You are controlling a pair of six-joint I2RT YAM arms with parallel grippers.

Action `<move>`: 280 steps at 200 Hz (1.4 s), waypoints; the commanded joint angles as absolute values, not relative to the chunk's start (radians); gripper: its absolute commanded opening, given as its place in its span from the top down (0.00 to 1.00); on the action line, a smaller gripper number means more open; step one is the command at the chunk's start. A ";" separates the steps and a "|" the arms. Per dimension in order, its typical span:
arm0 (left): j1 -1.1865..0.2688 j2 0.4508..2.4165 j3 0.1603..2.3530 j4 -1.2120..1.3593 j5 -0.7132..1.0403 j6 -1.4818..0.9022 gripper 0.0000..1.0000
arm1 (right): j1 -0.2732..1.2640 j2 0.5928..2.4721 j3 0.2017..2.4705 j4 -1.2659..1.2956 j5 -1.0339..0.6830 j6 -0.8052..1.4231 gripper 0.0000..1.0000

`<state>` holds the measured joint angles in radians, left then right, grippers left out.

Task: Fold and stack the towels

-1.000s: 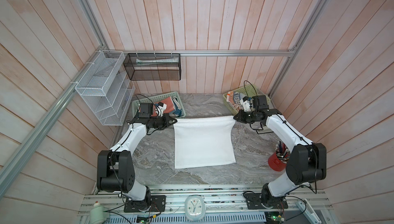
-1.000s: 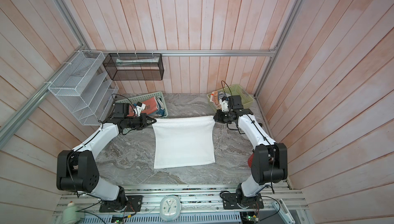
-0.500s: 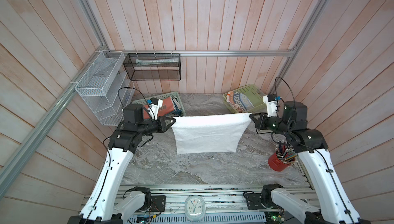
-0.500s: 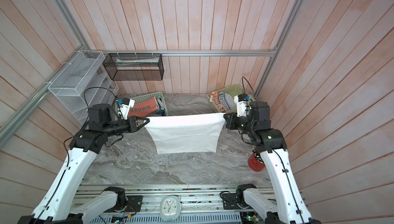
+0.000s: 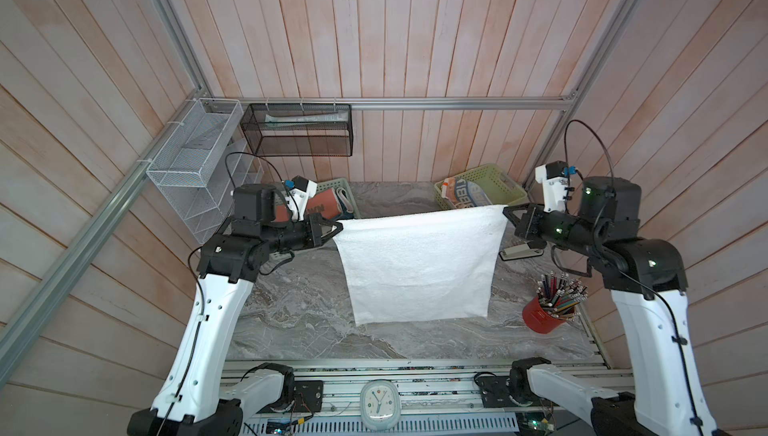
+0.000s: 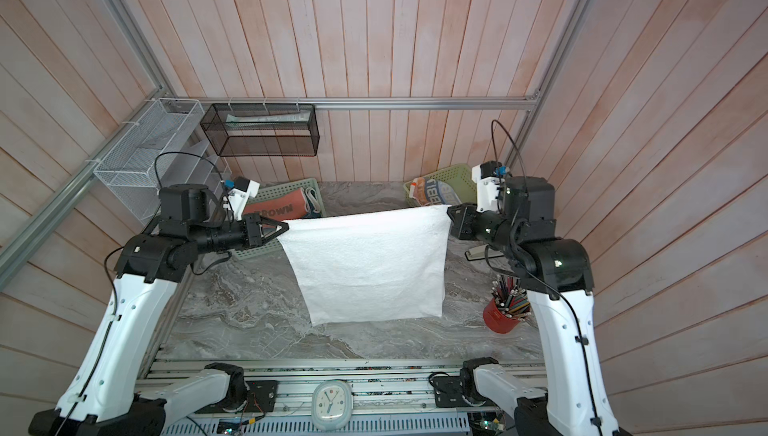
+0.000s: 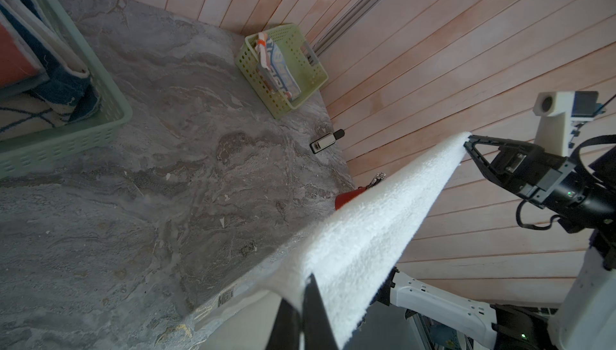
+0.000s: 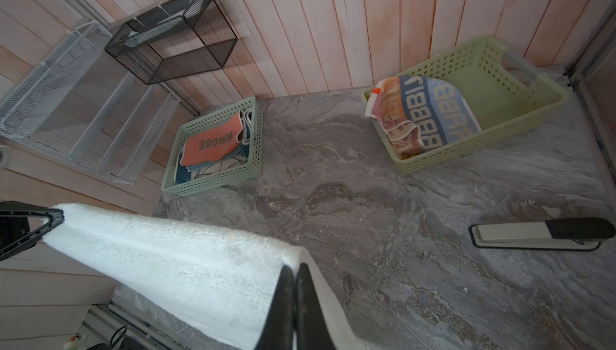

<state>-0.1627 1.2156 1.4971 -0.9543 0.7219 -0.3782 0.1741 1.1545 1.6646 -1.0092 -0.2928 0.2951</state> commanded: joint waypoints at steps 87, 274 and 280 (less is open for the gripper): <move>-0.097 2.006 1.721 -0.670 0.575 -0.323 0.64 | 0.173 2.044 1.824 -0.763 -0.226 0.238 0.60; -0.525 1.600 0.730 -0.224 0.339 -0.593 0.66 | 0.387 1.530 0.672 -0.381 -0.293 0.411 0.70; -0.538 1.575 0.711 -0.225 0.337 -0.608 0.66 | 0.387 1.499 0.653 -0.387 -0.292 0.421 0.70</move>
<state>-0.4881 1.6356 0.7959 -0.2291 0.3763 -0.5182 0.3813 1.5616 0.7559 -0.2863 -0.3096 0.3573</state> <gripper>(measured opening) 0.343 0.303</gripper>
